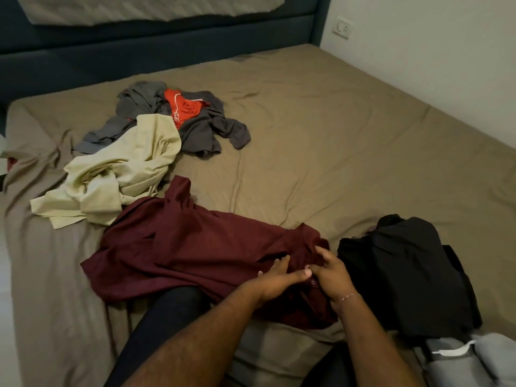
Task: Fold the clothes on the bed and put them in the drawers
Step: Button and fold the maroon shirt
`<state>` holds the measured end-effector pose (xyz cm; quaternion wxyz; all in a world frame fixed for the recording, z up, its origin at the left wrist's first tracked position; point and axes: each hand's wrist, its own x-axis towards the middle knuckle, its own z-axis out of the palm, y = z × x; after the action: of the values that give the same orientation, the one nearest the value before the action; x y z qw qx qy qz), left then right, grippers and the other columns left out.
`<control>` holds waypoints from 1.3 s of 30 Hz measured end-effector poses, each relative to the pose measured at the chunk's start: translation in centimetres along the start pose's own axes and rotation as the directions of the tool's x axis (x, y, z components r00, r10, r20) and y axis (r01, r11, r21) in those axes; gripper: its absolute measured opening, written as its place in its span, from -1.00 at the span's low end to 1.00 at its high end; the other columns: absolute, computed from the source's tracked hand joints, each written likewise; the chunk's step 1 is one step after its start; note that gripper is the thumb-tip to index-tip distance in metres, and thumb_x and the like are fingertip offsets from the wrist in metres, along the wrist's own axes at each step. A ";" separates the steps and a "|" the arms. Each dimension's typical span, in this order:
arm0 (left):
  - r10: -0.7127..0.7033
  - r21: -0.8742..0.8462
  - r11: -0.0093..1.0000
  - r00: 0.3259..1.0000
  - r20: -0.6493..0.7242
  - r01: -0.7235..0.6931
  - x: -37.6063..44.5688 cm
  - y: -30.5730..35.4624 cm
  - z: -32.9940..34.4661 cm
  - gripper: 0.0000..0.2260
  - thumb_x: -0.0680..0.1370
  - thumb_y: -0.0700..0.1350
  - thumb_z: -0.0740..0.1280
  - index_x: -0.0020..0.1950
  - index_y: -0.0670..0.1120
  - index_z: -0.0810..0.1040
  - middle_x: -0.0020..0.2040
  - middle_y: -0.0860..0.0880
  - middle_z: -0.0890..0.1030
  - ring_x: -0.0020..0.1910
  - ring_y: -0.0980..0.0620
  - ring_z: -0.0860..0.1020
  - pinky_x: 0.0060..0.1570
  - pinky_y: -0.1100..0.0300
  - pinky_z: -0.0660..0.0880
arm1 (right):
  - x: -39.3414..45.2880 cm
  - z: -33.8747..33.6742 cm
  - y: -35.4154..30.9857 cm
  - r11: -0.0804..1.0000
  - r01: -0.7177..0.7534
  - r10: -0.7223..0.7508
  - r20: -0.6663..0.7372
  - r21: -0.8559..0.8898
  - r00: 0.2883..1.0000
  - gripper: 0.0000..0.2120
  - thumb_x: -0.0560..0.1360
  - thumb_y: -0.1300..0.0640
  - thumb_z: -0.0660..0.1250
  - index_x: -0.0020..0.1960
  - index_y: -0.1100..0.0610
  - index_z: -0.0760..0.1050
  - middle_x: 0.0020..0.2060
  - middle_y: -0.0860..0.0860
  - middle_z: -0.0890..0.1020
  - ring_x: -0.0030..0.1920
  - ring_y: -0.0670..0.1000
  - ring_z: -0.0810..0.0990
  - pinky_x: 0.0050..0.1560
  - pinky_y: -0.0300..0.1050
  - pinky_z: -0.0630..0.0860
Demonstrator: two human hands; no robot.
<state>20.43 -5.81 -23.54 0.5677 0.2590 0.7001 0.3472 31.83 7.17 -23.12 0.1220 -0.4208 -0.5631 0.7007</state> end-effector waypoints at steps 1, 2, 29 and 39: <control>0.044 -0.235 0.971 0.999 -0.014 -0.046 -0.5 -0.2 -0.1 -0.08 0.49 0.42 0.35 0.71 0.05 0.08 0.70 -0.03 0.12 0.67 -0.08 0.11 0.61 -0.08 0.08 | -0.4 1.5 -0.9 0.987 0.099 -0.099 0.005 -0.130 0.995 -0.55 0.54 0.44 0.35 0.24 -0.04 0.59 0.11 0.07 0.74 0.11 0.05 0.72 0.06 -0.09 0.66; 0.107 -0.464 0.878 0.993 -0.056 -0.121 -0.7 -0.5 -0.5 -0.14 0.47 0.35 0.40 0.66 0.01 0.24 0.63 -0.06 0.32 0.58 -0.05 0.33 0.51 0.04 0.31 | -0.7 3.1 -1.6 0.942 0.208 -0.199 0.061 -0.263 0.978 -0.56 0.55 0.40 0.37 0.25 -0.07 0.58 0.20 0.05 0.70 0.22 0.02 0.67 0.22 -0.09 0.61; 0.270 0.644 0.764 0.929 -0.255 -0.046 -4.9 -9.5 -5.5 -0.04 0.50 0.21 0.38 0.70 0.15 -0.18 0.71 -0.01 -0.19 0.68 -0.03 -0.15 0.62 -0.14 0.01 | 1.7 11.2 3.7 0.986 -0.145 0.155 -0.132 0.084 0.979 -0.79 0.53 0.34 0.44 0.15 0.26 0.65 -0.03 0.20 0.75 0.00 0.24 0.73 0.05 0.16 0.68; 0.316 0.589 0.737 0.939 0.133 -0.331 1.6 -0.9 5.3 -0.08 0.53 0.14 0.40 0.69 0.18 -0.16 0.72 0.01 -0.16 0.68 0.01 -0.19 0.57 -0.21 -0.19 | -2.2 -4.1 1.7 0.995 0.019 0.032 -0.478 0.101 0.878 -0.81 0.56 0.38 0.36 0.10 0.19 0.66 -0.25 -0.02 0.75 -0.26 -0.05 0.71 -0.28 -0.21 0.63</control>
<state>25.24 -4.17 -25.85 0.3948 0.5477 0.7111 0.1961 36.69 8.00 -23.66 0.2763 -0.5760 -0.4775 0.6033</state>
